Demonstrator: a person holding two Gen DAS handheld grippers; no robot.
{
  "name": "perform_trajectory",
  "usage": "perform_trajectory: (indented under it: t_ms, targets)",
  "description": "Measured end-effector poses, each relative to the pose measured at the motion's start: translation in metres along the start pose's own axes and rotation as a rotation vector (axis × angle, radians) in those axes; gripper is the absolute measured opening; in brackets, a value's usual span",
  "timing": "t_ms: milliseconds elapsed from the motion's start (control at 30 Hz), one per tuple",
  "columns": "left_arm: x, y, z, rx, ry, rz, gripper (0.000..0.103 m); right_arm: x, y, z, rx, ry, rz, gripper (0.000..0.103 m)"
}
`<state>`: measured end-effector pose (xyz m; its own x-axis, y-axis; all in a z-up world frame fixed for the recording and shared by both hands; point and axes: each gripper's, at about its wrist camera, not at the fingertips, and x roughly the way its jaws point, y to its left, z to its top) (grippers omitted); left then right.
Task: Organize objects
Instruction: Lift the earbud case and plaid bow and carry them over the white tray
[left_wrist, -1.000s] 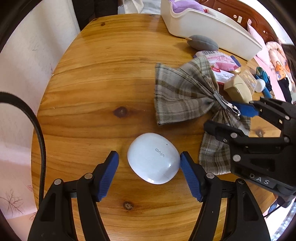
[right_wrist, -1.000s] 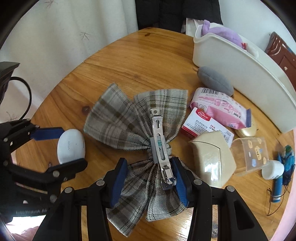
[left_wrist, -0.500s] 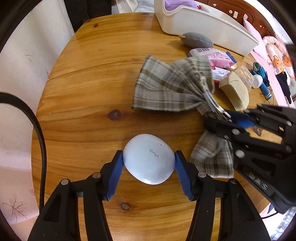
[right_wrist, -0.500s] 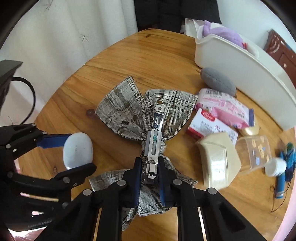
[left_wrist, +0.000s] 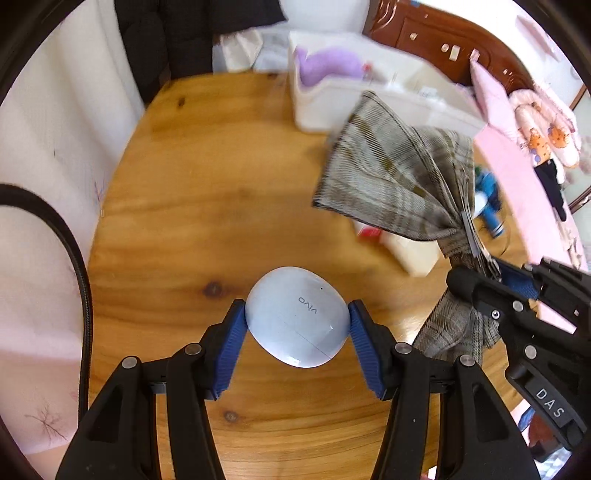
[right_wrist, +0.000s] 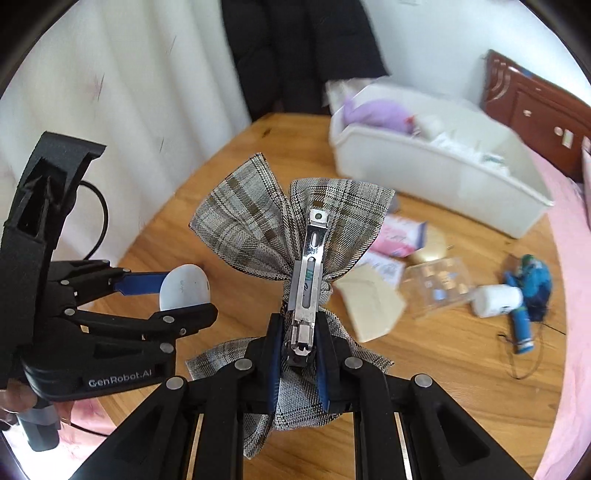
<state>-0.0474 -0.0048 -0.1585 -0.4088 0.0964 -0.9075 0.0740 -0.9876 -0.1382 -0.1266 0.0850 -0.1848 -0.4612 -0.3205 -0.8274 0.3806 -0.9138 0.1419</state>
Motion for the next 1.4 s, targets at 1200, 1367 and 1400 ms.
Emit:
perform_trajectory:
  t_ms: [1200,1367,1400]
  targets:
    - [0.002,-0.142,0.335,0.305,-0.253,-0.196,0.059,-0.121,-0.203,0.139,0.481,-0.357,-0.226,0.016]
    - [0.039,-0.145,0.354,0.305,-0.192,-0.178,0.059,-0.107,-0.229,0.155,0.488,-0.333,-0.232,0.016]
    - [0.048,-0.144,0.357,0.301,-0.175,-0.172,0.059,-0.102,-0.232,0.158,0.482,-0.325,-0.241,0.016]
